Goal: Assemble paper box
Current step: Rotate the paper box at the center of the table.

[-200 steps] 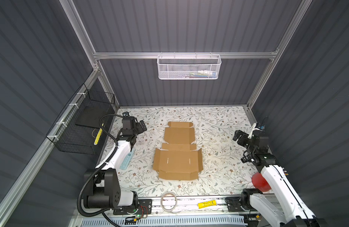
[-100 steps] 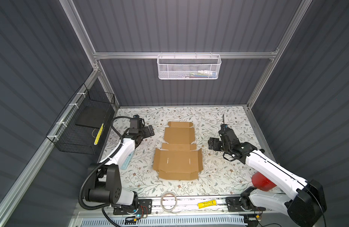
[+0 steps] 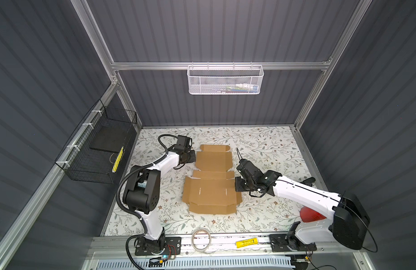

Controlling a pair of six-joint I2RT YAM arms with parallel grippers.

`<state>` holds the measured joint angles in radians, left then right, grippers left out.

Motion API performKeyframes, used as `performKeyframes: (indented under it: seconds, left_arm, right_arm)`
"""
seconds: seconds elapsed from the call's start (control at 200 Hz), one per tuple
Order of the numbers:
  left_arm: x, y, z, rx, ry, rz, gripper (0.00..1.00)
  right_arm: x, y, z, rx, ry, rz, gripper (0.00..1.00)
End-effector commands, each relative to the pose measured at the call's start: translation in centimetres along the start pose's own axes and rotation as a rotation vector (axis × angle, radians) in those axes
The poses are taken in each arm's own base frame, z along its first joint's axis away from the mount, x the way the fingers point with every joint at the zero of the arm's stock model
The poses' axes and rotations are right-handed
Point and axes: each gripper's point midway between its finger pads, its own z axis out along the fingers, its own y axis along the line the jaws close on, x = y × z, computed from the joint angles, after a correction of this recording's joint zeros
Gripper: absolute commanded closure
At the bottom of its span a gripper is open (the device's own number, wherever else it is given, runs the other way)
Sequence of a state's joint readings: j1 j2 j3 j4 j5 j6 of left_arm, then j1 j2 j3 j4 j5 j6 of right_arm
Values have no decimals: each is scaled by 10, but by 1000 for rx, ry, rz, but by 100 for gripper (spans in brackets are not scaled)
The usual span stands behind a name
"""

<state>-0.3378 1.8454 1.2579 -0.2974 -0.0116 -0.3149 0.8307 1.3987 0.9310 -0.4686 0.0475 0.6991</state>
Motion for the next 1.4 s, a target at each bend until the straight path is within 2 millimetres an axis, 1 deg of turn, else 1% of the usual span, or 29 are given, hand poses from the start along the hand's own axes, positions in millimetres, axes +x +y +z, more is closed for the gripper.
performKeyframes:
  seconds: [0.0,0.035,0.095,0.12,0.13,0.14,0.185,0.205,0.255,0.385,0.565,0.725,0.8,0.811,0.821,0.881,1.096,1.236,1.396]
  left_arm:
    - [0,-28,12,45,37,46,94]
    - [0,-35,16,51,42,59,100]
    - [1,-46,26,63,54,75,100]
    - [7,-49,32,66,71,82,100]
    - [-3,-54,31,76,52,84,100]
    - [-5,-56,31,80,48,85,100]
    - [-3,-62,38,88,59,89,100]
    - [-2,-64,42,90,63,90,100]
    - [0,-68,48,94,71,92,100]
    - [9,-65,67,75,96,81,100]
    - [23,-52,82,31,112,61,100]
    - [33,-43,87,-2,113,40,100]
    - [29,-42,86,-9,98,32,100]
    - [40,-37,88,-20,122,32,100]
    - [44,-36,89,-24,128,31,100]
    - [47,-33,89,-33,131,26,100]
    - [51,-27,84,-56,123,11,100]
    - [55,-21,79,-76,121,7,100]
    - [60,-18,72,-84,121,1,100]
  right_arm:
    - [2,32,4,-86,35,-4,100]
    - [4,38,8,-99,50,-9,100]
    - [9,48,16,-120,77,-17,100]
    - [12,51,19,-129,89,-20,100]
    - [12,53,21,-133,93,-21,100]
    - [13,54,22,-136,98,-21,100]
    - [20,57,29,-140,134,-23,100]
    - [17,64,32,-163,126,-23,100]
    - [21,67,40,-173,147,-18,100]
    - [27,71,57,-185,186,-4,100]
    - [34,69,71,-165,222,-4,100]
    - [38,57,81,-108,227,0,100]
    - [40,50,84,-74,229,-2,99]
    - [40,49,85,-69,228,0,99]
    - [40,48,85,-66,229,0,99]
    - [41,44,88,-47,233,-1,99]
    - [46,28,100,12,253,15,100]
    - [47,11,104,62,260,27,100]
    - [41,-9,106,97,255,47,100]
